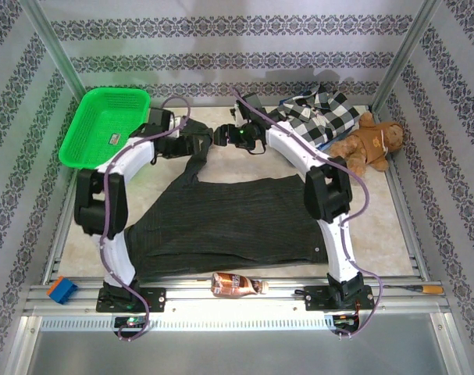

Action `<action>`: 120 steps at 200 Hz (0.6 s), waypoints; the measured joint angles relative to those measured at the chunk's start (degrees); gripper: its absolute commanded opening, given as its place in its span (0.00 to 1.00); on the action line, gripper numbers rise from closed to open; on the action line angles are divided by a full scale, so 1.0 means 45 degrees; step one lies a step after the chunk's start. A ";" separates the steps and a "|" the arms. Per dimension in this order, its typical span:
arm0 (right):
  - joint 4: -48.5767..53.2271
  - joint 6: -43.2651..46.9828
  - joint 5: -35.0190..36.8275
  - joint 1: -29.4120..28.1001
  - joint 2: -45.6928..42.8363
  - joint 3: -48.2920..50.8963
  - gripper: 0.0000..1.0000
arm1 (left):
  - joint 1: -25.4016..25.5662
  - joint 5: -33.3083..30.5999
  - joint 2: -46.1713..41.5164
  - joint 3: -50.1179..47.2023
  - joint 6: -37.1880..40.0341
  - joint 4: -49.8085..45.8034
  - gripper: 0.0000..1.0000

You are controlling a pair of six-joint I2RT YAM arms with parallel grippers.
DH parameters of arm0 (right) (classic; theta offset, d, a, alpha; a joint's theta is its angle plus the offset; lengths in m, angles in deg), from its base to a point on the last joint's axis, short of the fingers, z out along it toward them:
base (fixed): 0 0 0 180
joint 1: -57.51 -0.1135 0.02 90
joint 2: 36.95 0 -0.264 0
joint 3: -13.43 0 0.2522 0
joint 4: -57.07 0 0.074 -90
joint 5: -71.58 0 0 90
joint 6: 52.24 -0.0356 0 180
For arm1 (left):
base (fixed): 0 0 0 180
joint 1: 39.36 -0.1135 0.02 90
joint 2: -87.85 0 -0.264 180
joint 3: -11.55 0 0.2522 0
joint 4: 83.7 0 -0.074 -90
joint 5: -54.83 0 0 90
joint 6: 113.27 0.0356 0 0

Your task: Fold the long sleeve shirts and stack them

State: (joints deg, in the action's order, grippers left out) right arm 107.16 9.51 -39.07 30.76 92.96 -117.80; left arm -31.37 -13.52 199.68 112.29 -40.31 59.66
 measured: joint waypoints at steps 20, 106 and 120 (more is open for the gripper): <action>0.0257 -0.0019 -0.0612 0.0437 0.0889 -0.0423 0.78 | 0.0214 -0.0612 0.1535 0.2220 0.0121 -0.0257 0.69; 0.0447 -0.0063 -0.2370 0.1666 0.1719 -0.0865 0.77 | 0.0476 -0.1938 0.7266 1.1628 -0.1632 -0.5042 0.71; 0.0452 -0.0063 -0.2482 0.1734 0.1724 -0.0865 0.77 | 0.0452 -0.1787 0.7125 1.1404 -0.2327 -0.5659 0.72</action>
State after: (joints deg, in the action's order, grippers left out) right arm 109.20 9.23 -50.24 38.57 100.72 -121.69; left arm -29.34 -21.56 231.74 163.61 -50.78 34.20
